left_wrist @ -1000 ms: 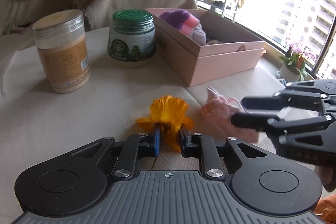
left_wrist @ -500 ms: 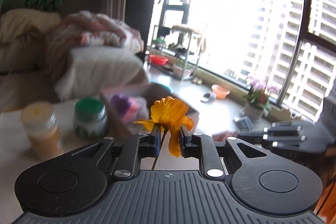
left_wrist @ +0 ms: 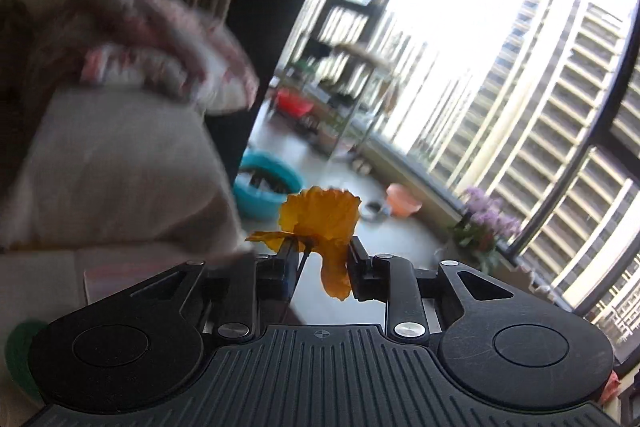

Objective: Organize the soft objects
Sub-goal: 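Carry the flower and cloth over the pink box and release both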

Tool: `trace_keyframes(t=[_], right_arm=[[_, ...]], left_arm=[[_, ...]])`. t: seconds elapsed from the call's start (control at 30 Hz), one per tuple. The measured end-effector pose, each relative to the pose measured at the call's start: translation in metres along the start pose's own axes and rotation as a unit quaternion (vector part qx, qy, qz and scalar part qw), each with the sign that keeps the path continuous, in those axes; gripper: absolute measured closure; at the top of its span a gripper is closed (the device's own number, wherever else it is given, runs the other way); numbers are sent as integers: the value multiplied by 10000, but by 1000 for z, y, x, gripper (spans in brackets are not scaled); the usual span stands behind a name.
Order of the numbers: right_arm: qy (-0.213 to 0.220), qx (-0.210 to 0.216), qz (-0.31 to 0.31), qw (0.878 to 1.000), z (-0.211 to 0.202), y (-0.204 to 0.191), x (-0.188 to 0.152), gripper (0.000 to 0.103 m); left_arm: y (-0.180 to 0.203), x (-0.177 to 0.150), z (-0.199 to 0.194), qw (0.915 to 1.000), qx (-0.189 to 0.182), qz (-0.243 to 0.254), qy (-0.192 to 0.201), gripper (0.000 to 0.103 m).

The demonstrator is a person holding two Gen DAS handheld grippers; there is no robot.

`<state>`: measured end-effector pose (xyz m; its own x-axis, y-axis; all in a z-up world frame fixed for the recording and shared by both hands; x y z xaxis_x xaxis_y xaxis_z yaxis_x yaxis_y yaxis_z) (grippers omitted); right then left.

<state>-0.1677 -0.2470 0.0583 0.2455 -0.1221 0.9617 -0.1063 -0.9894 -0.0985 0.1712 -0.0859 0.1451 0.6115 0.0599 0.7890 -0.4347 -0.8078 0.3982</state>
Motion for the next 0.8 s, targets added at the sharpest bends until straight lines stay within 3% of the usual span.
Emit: trace_keyframes(t=[0.07,0.17,0.23,0.4,0.47,0.5,0.57,0.63,0.73,0.8], right_arm=[[-133,-29,32,9999,11,9,-3,99],[-248,-60,33,9997,25,17,1,99],[-265,-50,9,9996,35,19,7,99],[-111,118,-79,9998,59,13,43,99],[48,144,-163,9998,73,8,65,99],[121,91,-207,9997,81,6,77,99],[203,-66,-211,9996,97,4,97,99],[261,-226,-247,9991,109,3,111,99],[150,-362,-223,9990,120,2,118,99],[-48,-287,-170,9994,127,2,116,99]], left_arm=[[-23,-24,43,9976,341,-117,-593,73],[-51,-51,74,9925,576,-237,-1053,73],[-59,-53,73,9937,466,-302,-978,73],[-63,-22,31,9987,-145,-438,-209,73],[-61,-17,24,9981,-316,-434,-305,73],[-60,-21,28,9971,-370,-367,-546,73],[-52,-39,45,9932,-303,18,-1125,73],[-36,-59,55,9883,-29,991,-1155,73],[-10,-89,64,9583,150,2510,-1355,72],[-5,-104,67,9509,42,2671,-1563,68]])
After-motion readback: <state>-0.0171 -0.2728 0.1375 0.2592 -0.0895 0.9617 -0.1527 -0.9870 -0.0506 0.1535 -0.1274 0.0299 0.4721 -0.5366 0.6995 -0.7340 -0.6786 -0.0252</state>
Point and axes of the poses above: each gripper's, at about its wrist camera, not at the fingertips, and z roughly the way its jaws point, y to its right, x to its top, the point moved 4 cm from there along z, roughly the way its jaws point, and after that the axes turned 3 degrees about y, right-handed, at the moved point
